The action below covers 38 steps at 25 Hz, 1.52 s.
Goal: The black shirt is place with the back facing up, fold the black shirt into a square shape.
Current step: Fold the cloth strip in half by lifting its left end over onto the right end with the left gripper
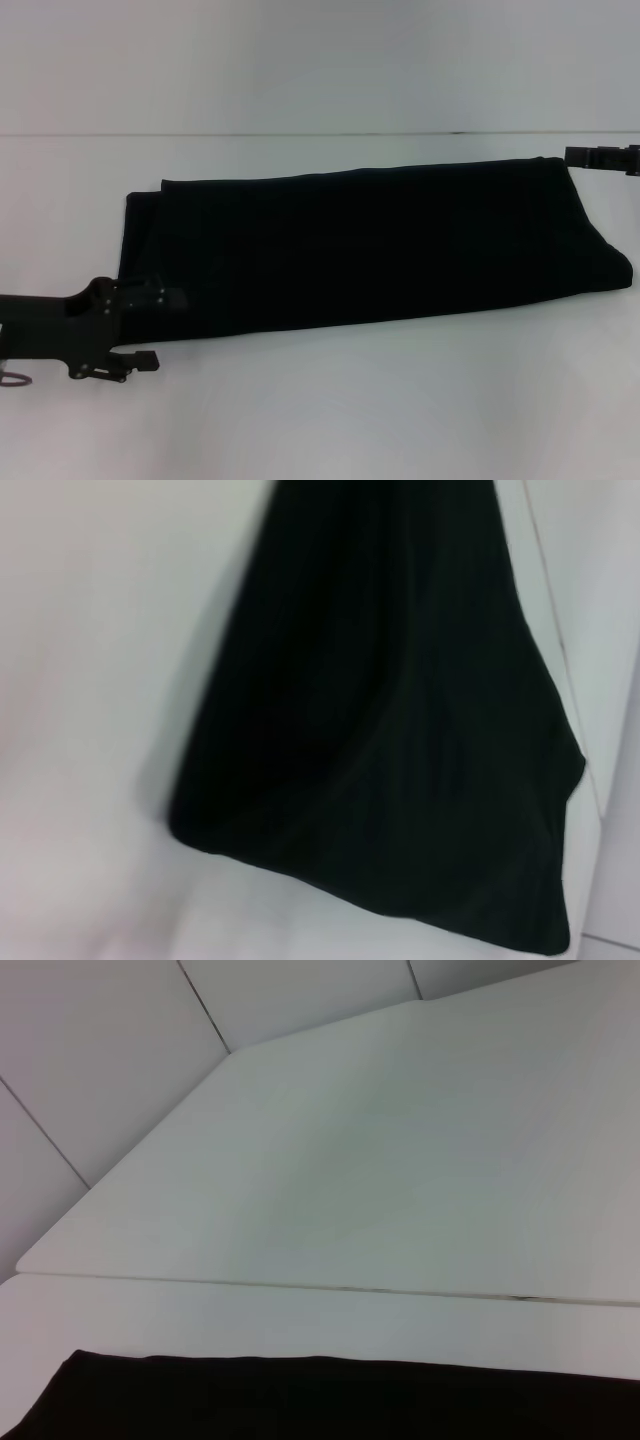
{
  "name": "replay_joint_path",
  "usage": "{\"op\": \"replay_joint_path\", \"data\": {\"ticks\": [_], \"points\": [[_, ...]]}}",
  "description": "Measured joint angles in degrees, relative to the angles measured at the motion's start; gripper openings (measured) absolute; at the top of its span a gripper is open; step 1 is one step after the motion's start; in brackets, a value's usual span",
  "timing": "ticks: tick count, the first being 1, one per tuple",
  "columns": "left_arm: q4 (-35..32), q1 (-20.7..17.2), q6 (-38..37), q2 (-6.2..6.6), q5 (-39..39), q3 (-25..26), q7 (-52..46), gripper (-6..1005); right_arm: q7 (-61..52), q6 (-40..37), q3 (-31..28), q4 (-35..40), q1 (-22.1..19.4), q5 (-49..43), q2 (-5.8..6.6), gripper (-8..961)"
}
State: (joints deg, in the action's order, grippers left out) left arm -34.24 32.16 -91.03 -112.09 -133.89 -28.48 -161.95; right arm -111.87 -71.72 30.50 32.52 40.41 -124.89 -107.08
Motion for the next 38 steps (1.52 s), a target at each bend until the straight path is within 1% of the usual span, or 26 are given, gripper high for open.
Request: {"op": "replay_joint_path", "data": {"ticks": [5, 16, 23, 27, 38], "points": [[-0.3, 0.9, 0.7, 0.50, -3.1, 0.2, -2.3, 949, 0.0, 0.0, 0.0, 0.0, -0.1, 0.0, 0.05, 726], [0.0, 2.2, 4.3, 0.88, -7.1, 0.0, -4.8, 950, -0.1, 0.0, 0.0, -0.2, -0.3, 0.0, 0.05, 725], [0.5, 3.1, 6.1, 0.89, -7.1, -0.2, -4.8, 949, -0.1, 0.0, 0.0, -0.2, -0.4, 0.0, 0.11, 725], [1.9, 3.6, 7.4, 0.79, -7.2, -0.3, -4.5, 949, -0.1, 0.0, 0.0, -0.2, -0.5, 0.0, 0.13, 725], [2.7, 3.6, 9.2, 0.85, -7.3, -1.3, -4.3, 950, -0.1, 0.1, 0.0, -0.2, -0.5, 0.0, 0.13, 725]]}}
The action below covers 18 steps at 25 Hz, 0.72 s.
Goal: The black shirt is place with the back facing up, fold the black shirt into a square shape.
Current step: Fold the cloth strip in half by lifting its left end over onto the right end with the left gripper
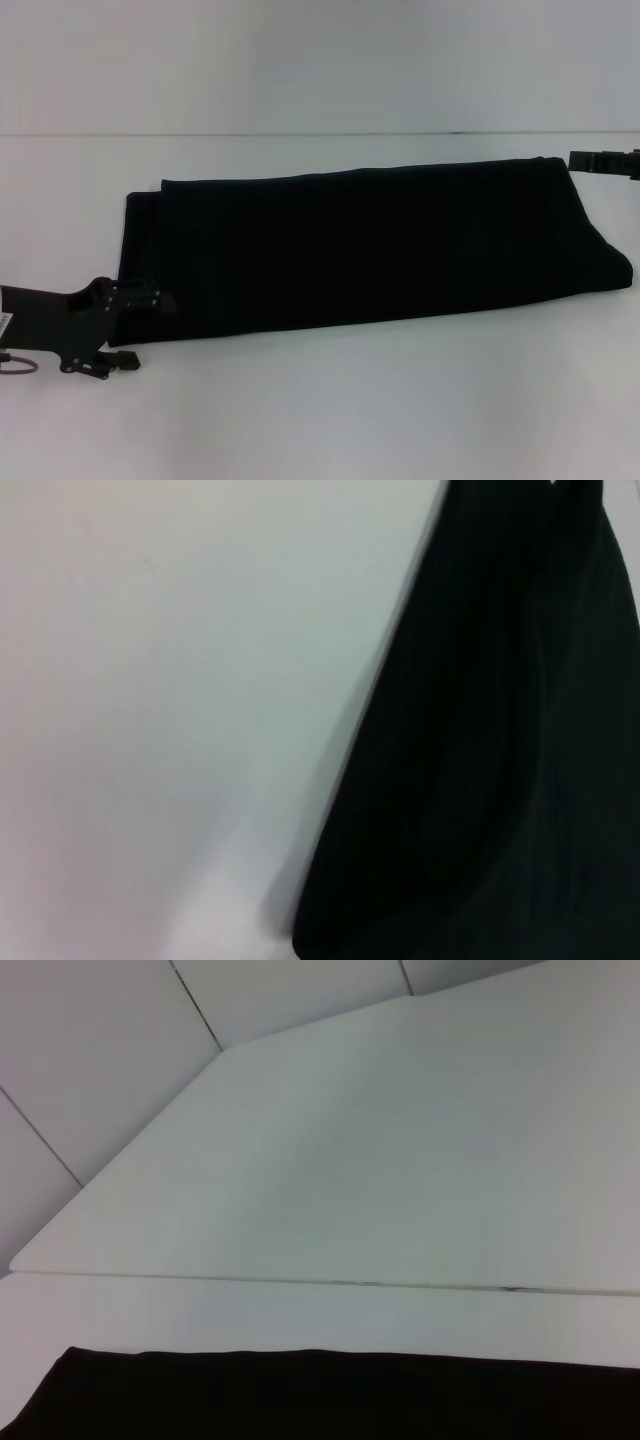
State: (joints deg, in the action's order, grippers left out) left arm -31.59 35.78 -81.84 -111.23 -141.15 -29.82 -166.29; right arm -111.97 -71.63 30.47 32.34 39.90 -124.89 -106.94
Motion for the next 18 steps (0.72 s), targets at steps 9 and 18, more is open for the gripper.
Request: {"op": "replay_joint_path", "data": {"ticks": [9, 18], "points": [[0.0, -0.1, 1.4, 0.06, 0.0, -0.2, 0.1, 946, 0.0, 0.0, -0.1, 0.1, -0.1, 0.0, 0.00, 726], [0.0, 0.1, 3.2, 0.09, 0.0, -0.2, 0.4, 941, -0.1, -0.2, -0.2, 0.2, -0.2, 0.0, 0.01, 726]]}}
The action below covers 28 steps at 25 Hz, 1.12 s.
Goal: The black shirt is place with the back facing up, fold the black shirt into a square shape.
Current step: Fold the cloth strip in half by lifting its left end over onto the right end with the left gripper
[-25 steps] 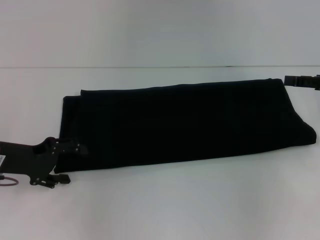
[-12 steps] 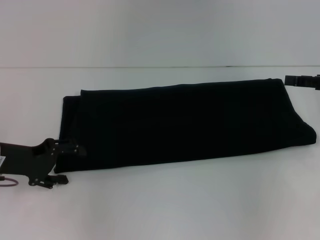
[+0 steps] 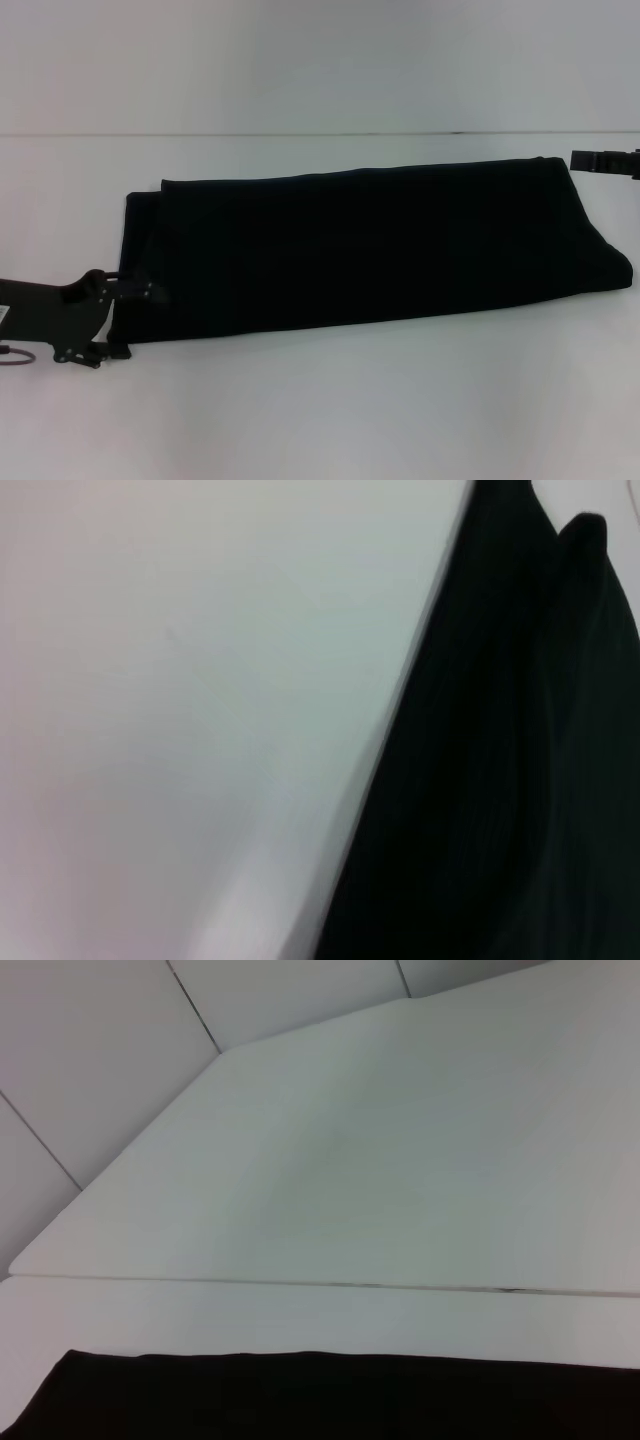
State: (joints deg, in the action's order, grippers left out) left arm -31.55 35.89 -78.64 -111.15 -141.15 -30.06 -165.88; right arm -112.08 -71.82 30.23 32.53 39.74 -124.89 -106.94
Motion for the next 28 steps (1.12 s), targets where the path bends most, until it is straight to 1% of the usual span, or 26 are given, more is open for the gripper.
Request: {"op": "replay_joint_path", "data": {"ticks": [12, 28], "points": [[0.0, 1.0, 2.4, 0.43, 0.0, -1.0, 0.5, 934, -0.6, -0.2, 0.1, 0.1, 0.0, 0.0, 0.19, 725], [0.0, 2.3, 3.5, 0.41, 0.0, -1.5, 2.0, 924, -0.6, -0.2, -0.1, 0.2, -0.1, 0.0, 0.17, 726]]}}
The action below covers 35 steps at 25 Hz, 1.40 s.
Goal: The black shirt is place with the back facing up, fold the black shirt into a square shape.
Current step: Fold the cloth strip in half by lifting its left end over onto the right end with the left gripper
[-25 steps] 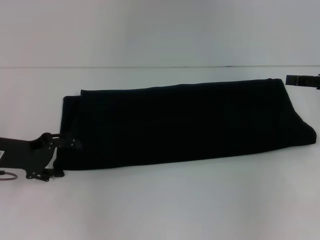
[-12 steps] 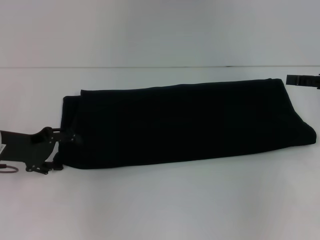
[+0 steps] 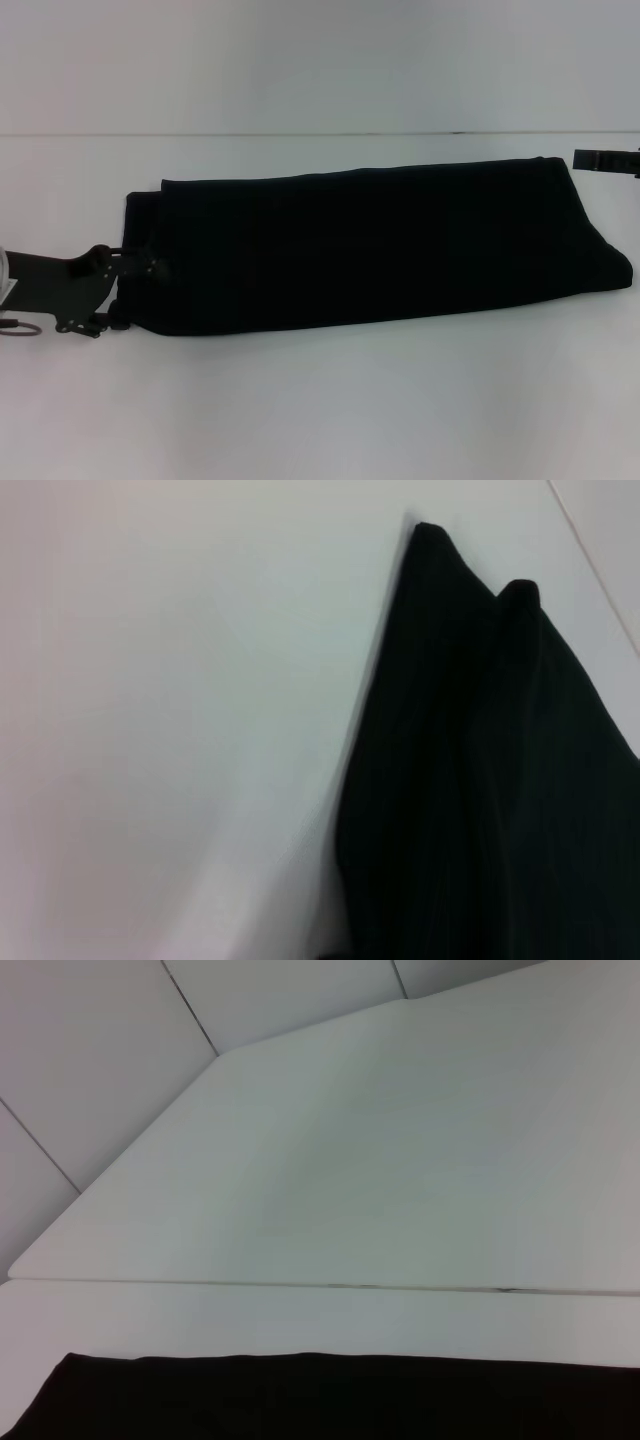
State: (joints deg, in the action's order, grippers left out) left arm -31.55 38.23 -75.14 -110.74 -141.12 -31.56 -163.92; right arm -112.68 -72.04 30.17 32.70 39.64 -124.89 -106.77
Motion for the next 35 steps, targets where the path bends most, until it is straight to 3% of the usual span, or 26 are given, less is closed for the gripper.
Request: {"op": "replay_joint_path", "data": {"ticks": [18, 29, 32, 35], "points": [[1.1, 0.6, -0.4, -0.16, 0.4, 0.0, 5.2, 913, 0.0, 0.4, 0.2, 0.1, 0.3, 0.0, 0.14, 715], [1.3, 0.2, 0.0, -0.09, 0.5, 0.5, 6.3, 490, 0.0, 0.4, 0.2, 0.5, 0.4, 0.0, 0.18, 679], [1.3, 0.2, 0.1, -0.10, 0.5, 0.6, 6.9, 257, 0.0, 0.4, 0.2, 0.5, 0.4, 0.0, 0.18, 677], [1.3, -0.1, 0.3, -0.32, 0.7, 1.2, 8.5, 191, 0.0, 0.4, 0.1, 0.5, 0.3, 0.0, 0.09, 676]]}}
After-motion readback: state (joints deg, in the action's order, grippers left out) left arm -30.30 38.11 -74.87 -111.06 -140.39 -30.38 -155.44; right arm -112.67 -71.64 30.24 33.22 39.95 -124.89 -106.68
